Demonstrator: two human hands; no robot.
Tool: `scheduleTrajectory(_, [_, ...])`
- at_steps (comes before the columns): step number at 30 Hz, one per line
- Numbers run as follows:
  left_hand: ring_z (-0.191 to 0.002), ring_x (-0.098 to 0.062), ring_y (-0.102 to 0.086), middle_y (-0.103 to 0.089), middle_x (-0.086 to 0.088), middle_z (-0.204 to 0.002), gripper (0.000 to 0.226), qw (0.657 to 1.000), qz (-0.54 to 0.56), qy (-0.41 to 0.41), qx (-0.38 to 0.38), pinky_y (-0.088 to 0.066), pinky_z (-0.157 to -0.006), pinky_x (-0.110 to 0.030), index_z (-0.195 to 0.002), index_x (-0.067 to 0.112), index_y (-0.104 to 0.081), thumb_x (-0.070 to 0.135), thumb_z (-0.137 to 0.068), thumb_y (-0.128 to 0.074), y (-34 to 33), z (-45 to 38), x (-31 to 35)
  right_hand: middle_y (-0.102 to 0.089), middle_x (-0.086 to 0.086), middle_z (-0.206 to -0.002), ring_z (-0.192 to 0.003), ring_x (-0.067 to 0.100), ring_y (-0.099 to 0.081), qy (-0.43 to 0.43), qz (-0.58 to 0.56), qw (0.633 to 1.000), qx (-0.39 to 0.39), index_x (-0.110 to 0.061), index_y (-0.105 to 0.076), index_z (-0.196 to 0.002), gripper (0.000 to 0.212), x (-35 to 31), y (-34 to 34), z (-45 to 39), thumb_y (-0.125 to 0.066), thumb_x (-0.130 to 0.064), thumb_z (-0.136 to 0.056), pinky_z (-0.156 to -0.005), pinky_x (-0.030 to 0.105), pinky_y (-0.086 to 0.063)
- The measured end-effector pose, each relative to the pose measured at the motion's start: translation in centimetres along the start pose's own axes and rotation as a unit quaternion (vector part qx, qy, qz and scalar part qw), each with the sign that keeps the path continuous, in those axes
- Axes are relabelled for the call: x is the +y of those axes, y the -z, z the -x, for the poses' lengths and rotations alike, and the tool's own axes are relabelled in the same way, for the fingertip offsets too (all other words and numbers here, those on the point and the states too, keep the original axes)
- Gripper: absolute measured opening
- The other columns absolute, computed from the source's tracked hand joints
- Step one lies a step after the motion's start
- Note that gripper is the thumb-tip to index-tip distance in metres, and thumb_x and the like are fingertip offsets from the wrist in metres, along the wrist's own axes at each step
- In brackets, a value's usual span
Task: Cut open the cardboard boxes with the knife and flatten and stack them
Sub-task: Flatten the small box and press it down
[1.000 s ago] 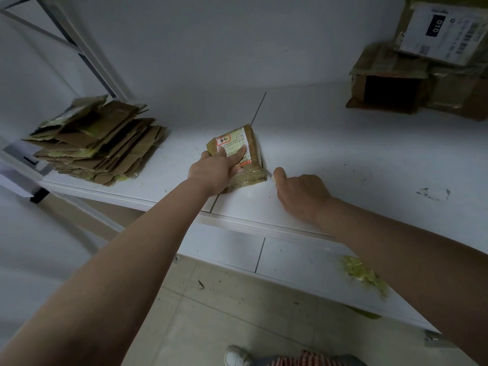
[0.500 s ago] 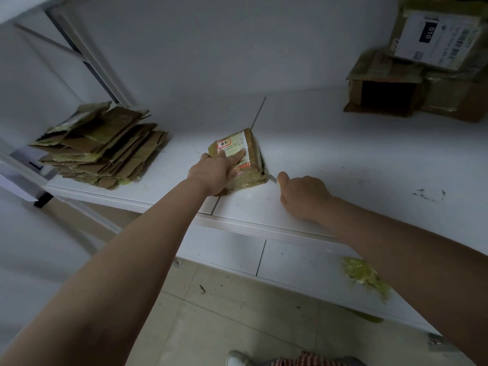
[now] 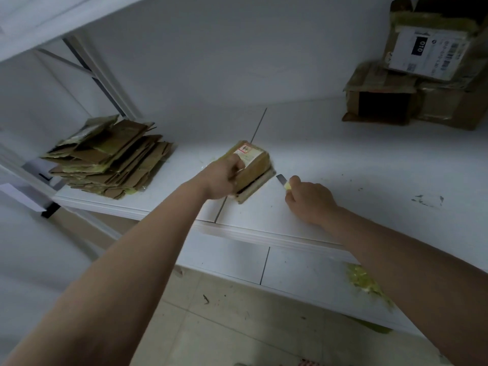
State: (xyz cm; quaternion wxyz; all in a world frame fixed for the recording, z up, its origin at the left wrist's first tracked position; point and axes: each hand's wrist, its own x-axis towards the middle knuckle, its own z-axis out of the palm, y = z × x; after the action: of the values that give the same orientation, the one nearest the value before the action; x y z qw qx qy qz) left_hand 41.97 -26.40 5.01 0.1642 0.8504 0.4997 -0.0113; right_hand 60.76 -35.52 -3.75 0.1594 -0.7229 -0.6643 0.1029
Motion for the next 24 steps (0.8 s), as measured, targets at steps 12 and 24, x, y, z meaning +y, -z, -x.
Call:
scheduleTrajectory(12, [-0.149, -0.024, -0.006, -0.019, 0.003, -0.159, 0.053, 0.999, 0.005, -0.01, 0.039, -0.009, -0.12, -0.034, -0.151, 0.029, -0.026, 0.02, -0.102, -0.045, -2.8, 0.2, -2.4, -0.063, 0.012, -0.091, -0.077, 0.033, -0.055, 0.041, -0.042, 0.998, 0.015, -0.011, -0.041, -0.112, 0.024, -0.3, -0.2, -1.1, -0.032, -0.03, -0.1, -0.062, 0.032, -0.032])
scheduleTrajectory(24, [-0.148, -0.027, -0.015, -0.026, -0.001, -0.157, 0.068, 0.995, -0.031, -0.033, 0.088, -0.018, -0.119, -0.038, -0.15, 0.029, -0.029, 0.001, -0.093, -0.055, -3.6, 0.1, -3.3, -0.066, 0.013, -0.091, -0.078, 0.036, -0.06, 0.086, 0.059, 0.994, 0.015, -0.01, -0.04, -0.114, 0.024, -0.7, -1.0, -1.7, -0.034, -0.026, -0.097, -0.059, 0.031, -0.032])
